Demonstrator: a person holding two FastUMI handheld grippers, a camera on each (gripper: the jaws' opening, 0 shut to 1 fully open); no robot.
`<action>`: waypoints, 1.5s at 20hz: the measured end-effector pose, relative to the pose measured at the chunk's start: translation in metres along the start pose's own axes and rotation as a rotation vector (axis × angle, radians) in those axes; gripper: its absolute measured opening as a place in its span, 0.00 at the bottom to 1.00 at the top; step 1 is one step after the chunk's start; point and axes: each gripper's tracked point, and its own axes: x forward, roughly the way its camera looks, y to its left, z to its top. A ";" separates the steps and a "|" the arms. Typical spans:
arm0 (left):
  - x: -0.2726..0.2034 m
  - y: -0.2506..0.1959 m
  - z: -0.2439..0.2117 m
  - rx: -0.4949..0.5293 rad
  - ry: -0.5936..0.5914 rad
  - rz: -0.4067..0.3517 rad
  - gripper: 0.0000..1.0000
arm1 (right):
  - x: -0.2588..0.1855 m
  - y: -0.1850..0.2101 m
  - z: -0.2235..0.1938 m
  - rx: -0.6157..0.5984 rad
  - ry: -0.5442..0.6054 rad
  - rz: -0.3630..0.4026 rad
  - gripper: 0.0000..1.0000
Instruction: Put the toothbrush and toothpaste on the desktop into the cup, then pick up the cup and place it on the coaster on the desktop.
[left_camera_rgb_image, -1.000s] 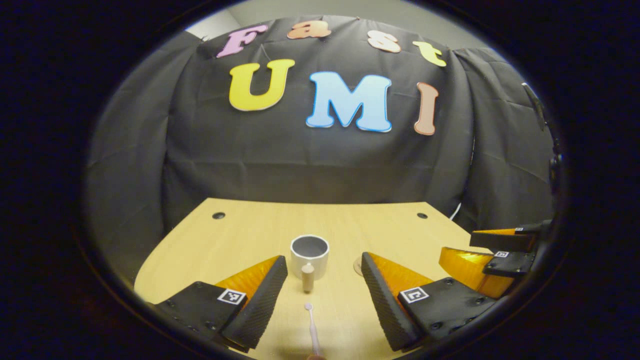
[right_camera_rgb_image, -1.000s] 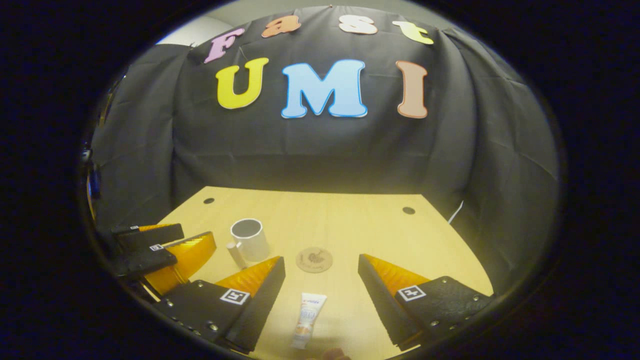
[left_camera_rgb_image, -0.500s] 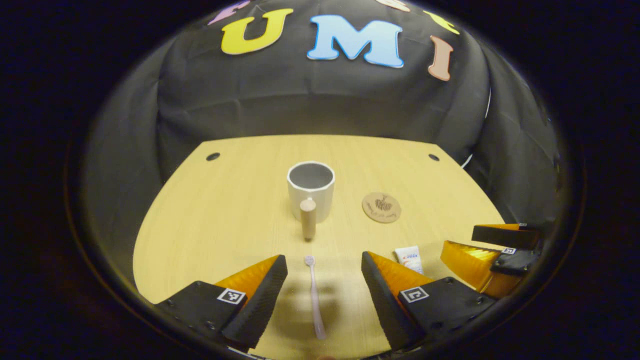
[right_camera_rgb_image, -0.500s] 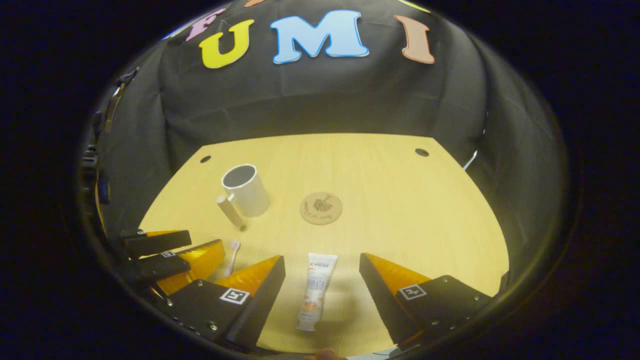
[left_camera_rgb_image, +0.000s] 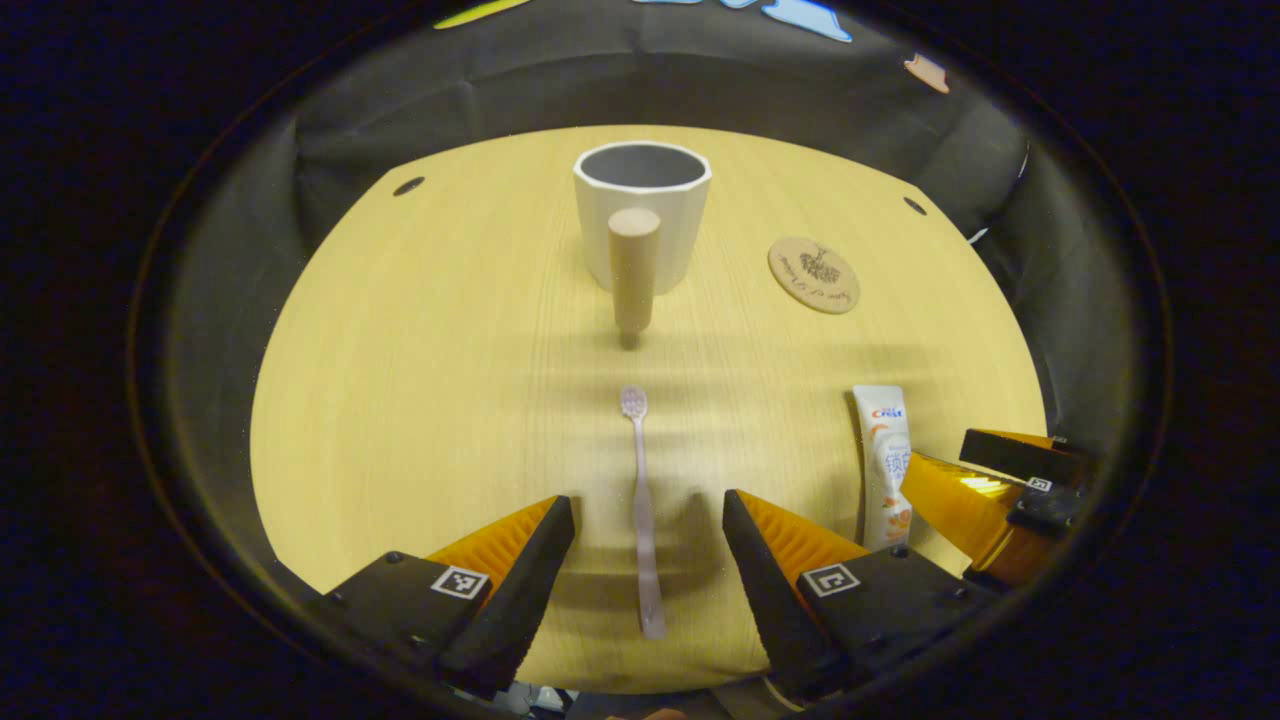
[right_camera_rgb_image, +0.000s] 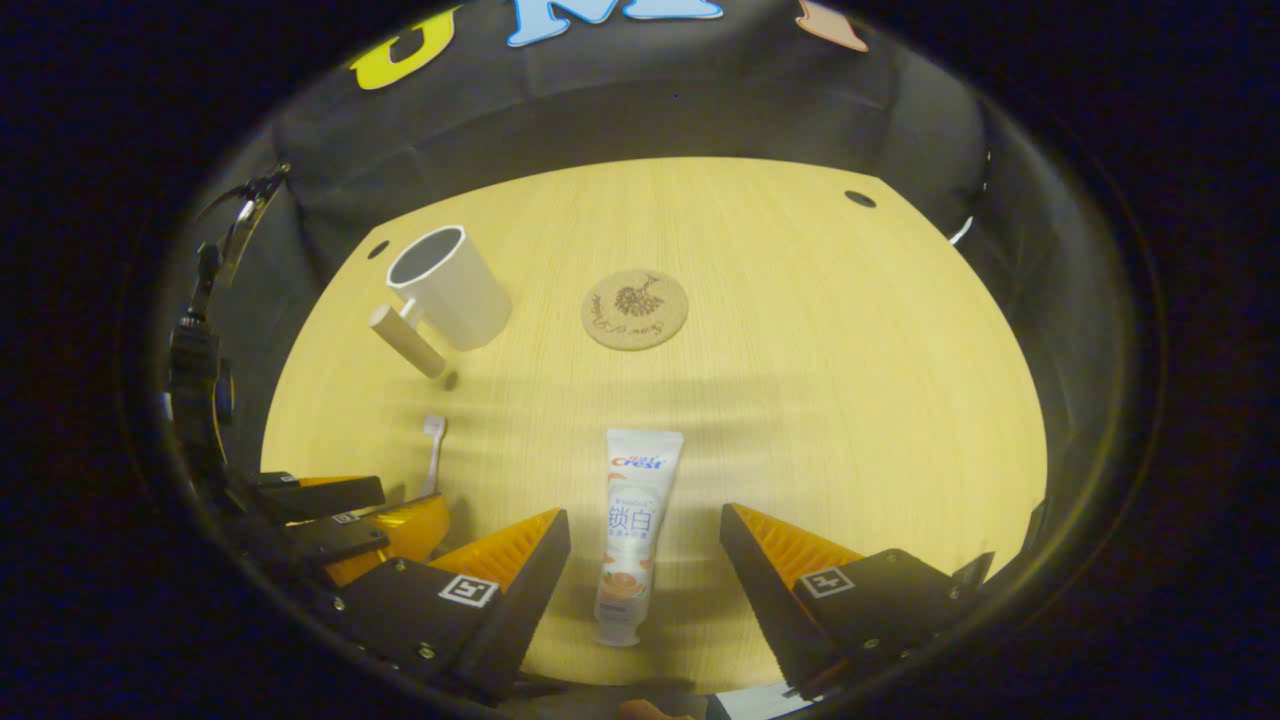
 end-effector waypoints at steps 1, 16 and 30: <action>0.004 0.001 -0.005 0.000 0.018 -0.001 1.00 | 0.003 -0.001 -0.003 -0.001 0.018 -0.003 0.93; 0.016 0.001 -0.018 0.013 0.098 0.064 0.53 | 0.033 -0.008 -0.029 -0.065 0.157 -0.084 0.84; 0.017 -0.001 -0.016 0.015 -0.007 -0.016 0.06 | 0.031 -0.009 -0.028 0.032 0.080 0.000 0.18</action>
